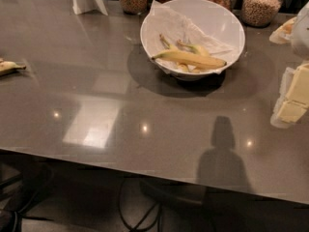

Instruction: Pick banana from white bowl

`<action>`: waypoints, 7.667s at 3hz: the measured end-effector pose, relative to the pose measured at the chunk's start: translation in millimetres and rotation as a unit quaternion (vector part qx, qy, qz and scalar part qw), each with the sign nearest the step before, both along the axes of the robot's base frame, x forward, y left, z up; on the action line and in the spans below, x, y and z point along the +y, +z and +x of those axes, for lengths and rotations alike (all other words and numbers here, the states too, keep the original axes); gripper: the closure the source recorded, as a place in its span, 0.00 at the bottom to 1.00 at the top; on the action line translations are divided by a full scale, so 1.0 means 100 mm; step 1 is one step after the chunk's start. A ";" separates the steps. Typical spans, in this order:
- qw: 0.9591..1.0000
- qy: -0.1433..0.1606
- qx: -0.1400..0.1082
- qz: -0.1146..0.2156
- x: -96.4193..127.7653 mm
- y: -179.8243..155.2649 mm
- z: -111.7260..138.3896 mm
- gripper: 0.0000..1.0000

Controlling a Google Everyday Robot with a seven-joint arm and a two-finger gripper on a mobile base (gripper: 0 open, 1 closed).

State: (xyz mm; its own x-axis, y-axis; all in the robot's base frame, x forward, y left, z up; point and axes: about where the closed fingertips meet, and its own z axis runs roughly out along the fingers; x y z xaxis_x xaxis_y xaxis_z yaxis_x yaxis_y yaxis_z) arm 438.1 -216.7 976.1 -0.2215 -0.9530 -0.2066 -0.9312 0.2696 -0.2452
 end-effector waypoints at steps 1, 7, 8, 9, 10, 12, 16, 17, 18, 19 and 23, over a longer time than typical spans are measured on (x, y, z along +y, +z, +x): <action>1.000 0.000 0.000 0.000 0.00 0.00 0.00 0.00; 0.957 0.114 -0.247 0.102 0.99 0.19 1.49 0.00; 0.958 0.109 -0.246 0.099 1.00 0.02 1.76 0.18; 0.959 0.107 -0.246 0.097 1.01 -0.08 1.93 0.28; 0.960 0.104 -0.240 0.096 1.01 -0.19 2.02 0.30; 0.969 0.095 -0.206 0.099 0.99 -0.49 2.03 0.56; 0.977 0.086 -0.160 0.112 1.07 -0.93 2.12 0.46; 0.979 0.083 -0.153 0.110 1.05 -1.04 2.21 0.44; 0.981 0.077 -0.148 0.103 1.02 -1.13 2.30 0.63; 0.981 0.076 -0.148 0.103 1.02 -1.10 2.30 0.87; 0.971 0.077 -0.211 0.082 0.95 -0.39 2.31 1.00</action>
Offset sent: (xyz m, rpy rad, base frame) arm 0.0276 0.0287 0.0145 0.1200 -0.2087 0.1062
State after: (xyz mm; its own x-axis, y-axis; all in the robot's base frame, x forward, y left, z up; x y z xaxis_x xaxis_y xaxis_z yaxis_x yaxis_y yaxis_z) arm 668.9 -121.3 937.0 0.0583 -0.9151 -0.3990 -0.7890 0.2026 -0.5800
